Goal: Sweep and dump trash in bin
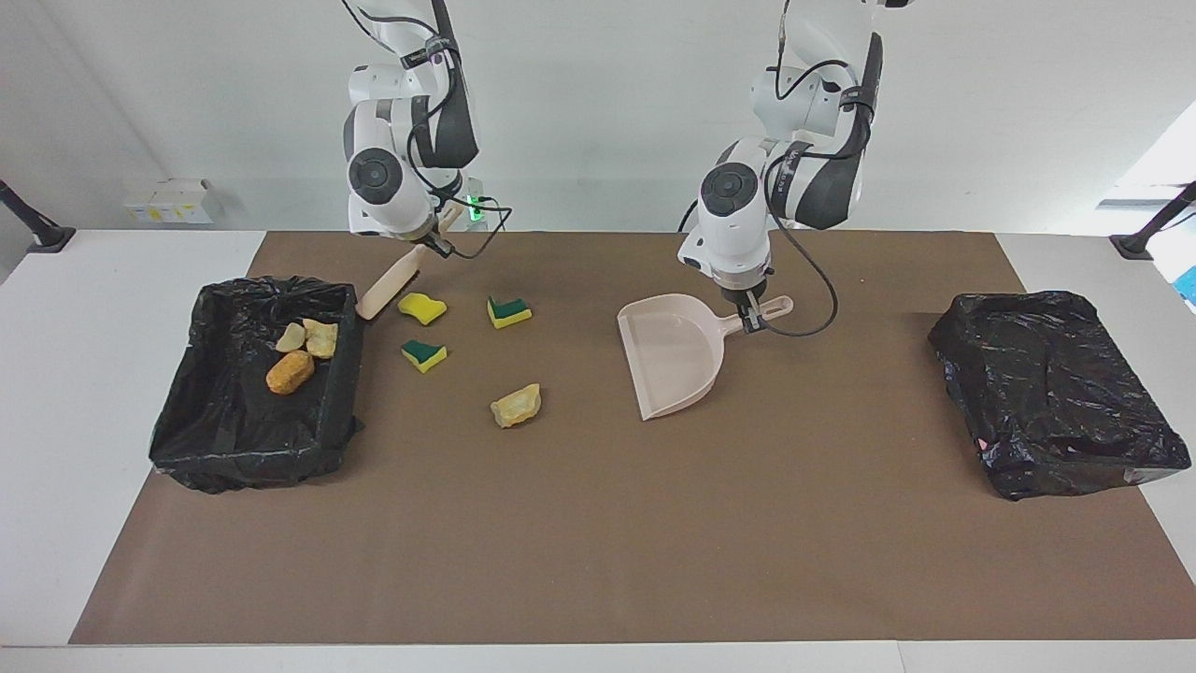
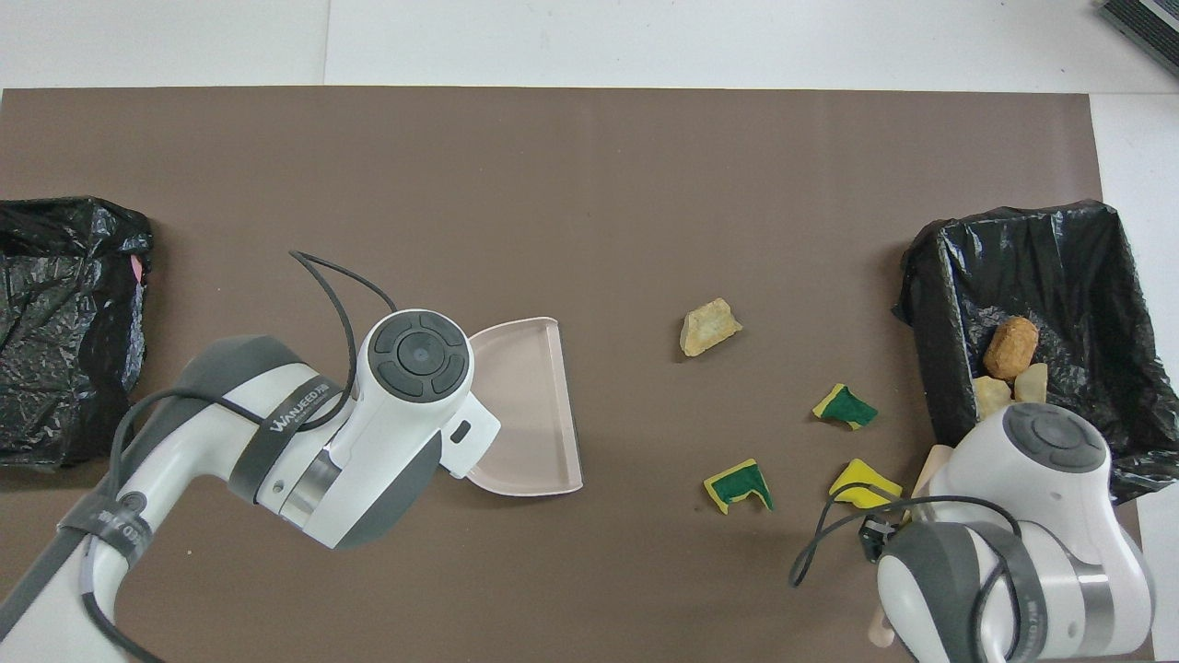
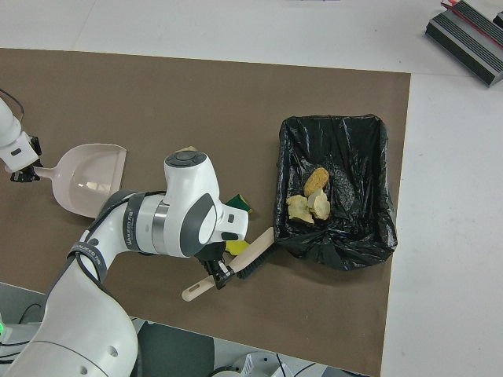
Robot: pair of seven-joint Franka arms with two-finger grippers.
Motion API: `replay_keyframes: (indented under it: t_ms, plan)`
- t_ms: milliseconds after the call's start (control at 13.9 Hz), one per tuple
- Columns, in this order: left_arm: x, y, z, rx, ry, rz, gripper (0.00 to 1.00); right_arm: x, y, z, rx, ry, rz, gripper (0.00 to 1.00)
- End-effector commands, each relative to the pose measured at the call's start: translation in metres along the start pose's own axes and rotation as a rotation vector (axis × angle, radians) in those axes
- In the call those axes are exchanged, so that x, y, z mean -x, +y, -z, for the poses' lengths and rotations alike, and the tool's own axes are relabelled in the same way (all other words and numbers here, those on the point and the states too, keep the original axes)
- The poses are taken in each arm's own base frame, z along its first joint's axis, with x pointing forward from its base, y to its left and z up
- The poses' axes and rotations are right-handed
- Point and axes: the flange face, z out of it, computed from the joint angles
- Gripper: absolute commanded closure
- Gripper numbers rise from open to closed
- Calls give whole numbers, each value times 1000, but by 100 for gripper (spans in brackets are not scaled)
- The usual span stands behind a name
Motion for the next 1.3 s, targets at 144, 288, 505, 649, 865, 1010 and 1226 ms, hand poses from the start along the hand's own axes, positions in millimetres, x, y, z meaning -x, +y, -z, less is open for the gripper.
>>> replay_keyframes:
  t_ms: [144, 288, 505, 649, 865, 1010, 1226]
  plan:
    - [5, 23, -6, -23, -15, -32, 100, 4, -3, 2, -28, 66, 246, 100]
    - [6, 25, -7, -23, -16, -31, 100, 0, -13, 6, -43, 116, 366, 100]
    - [6, 25, -6, -24, -15, -29, 100, -11, -50, 7, -75, 117, 504, 100]
    - [6, 25, -7, -23, -16, -30, 100, -6, -86, 12, -82, 142, 564, 100]
    - [6, 25, -7, -22, -17, -30, 100, 7, -133, 30, -128, 141, 608, 100]
    - [6, 25, -6, -23, -17, -28, 100, 21, -162, 35, -153, 155, 583, 100]
    - [9, 30, -11, -16, -23, -20, 100, 46, -213, 37, -196, 131, 523, 100]
